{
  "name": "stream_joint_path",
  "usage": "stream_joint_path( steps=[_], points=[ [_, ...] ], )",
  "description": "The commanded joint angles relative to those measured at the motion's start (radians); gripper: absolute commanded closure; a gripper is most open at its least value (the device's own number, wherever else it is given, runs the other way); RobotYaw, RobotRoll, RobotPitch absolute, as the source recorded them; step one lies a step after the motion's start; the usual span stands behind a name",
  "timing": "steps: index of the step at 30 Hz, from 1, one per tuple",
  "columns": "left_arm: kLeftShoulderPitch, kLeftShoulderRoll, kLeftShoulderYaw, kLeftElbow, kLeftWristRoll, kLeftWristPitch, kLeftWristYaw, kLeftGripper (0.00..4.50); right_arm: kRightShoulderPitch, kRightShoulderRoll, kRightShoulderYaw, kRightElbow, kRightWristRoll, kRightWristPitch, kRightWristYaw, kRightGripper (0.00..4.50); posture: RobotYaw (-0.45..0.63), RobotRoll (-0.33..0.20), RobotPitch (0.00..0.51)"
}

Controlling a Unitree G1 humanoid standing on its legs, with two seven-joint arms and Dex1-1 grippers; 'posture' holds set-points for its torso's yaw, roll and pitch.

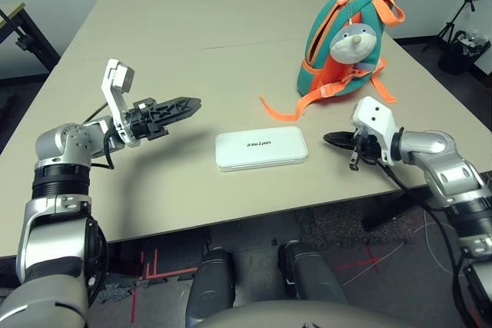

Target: Put the pencil case into the backpack and zip it.

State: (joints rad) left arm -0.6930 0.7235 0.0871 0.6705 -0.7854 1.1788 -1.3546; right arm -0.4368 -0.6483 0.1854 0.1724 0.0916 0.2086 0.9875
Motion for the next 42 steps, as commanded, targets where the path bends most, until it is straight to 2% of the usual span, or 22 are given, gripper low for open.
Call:
stream_joint_path(
  steps=[1,7,15,27,33,42],
  points=[
    [-0.008,0.013,-0.078,0.038,0.058,0.029,-0.067,0.0,-0.033,0.008,0.018,0.039,-0.026,-0.027,0.014,4.49,-0.12,0.0,0.055],
    [-0.002,-0.011,-0.138,0.073,0.147,-0.061,-0.111,0.0,-0.067,0.018,0.014,0.079,-0.042,-0.051,0.023,4.49,-0.13,0.0,0.059],
    [-0.037,-0.045,-0.184,0.15,0.235,-0.089,-0.136,0.0,-0.098,0.016,0.006,0.145,-0.073,-0.092,0.015,4.49,-0.14,0.0,0.06],
    [-0.092,-0.097,-0.195,0.299,0.365,-0.187,-0.128,0.0,-0.155,0.038,0.011,0.274,-0.125,-0.15,-0.011,4.49,-0.15,0.0,0.06],
    [-0.102,-0.12,-0.177,0.334,0.388,-0.203,-0.137,0.0,-0.171,0.051,0.026,0.361,-0.168,-0.199,-0.027,4.49,-0.15,0.0,0.059],
    [-0.08,-0.13,-0.19,0.335,0.418,-0.213,-0.143,0.0,-0.145,0.069,0.068,0.34,-0.194,-0.198,0.006,4.49,-0.15,0.0,0.064]
  ],
)
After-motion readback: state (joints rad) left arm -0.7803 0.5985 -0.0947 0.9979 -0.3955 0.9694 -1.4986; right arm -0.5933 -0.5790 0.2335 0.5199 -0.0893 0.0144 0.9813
